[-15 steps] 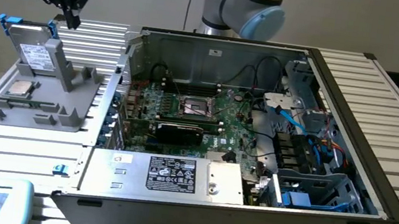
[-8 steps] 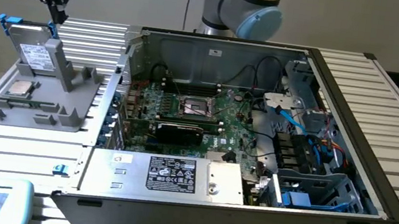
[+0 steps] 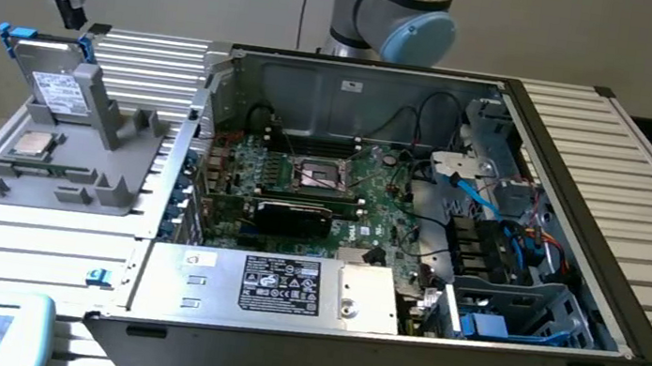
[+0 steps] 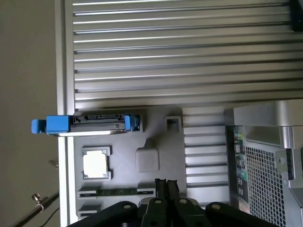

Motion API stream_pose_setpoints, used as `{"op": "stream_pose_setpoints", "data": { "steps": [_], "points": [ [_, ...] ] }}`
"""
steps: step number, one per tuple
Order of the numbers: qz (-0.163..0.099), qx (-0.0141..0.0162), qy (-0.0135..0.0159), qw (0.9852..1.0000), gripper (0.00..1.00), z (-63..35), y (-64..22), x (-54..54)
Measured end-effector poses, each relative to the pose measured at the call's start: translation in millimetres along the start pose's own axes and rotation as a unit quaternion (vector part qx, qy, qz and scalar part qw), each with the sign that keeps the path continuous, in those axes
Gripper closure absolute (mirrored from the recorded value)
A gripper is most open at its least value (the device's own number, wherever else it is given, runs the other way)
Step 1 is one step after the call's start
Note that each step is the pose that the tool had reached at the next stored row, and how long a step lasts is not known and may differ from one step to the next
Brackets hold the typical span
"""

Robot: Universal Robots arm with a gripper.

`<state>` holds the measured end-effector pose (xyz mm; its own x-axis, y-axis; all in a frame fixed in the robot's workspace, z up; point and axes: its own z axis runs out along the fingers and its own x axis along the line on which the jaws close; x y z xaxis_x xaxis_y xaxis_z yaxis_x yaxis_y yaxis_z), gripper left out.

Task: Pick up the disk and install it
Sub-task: 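Reach for the disk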

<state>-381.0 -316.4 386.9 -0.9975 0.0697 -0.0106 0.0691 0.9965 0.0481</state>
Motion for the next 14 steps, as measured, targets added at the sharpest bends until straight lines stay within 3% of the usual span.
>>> {"op": "stream_pose_setpoints", "data": {
  "steps": [7, 14],
  "points": [
    [0.0, 0.0, 0.0, 1.0, 0.89, 0.4, 11.7, 29.3],
    [0.0, 0.0, 0.0, 1.0, 0.89, 1.1, 30.0, 49.8]
  ]
}}
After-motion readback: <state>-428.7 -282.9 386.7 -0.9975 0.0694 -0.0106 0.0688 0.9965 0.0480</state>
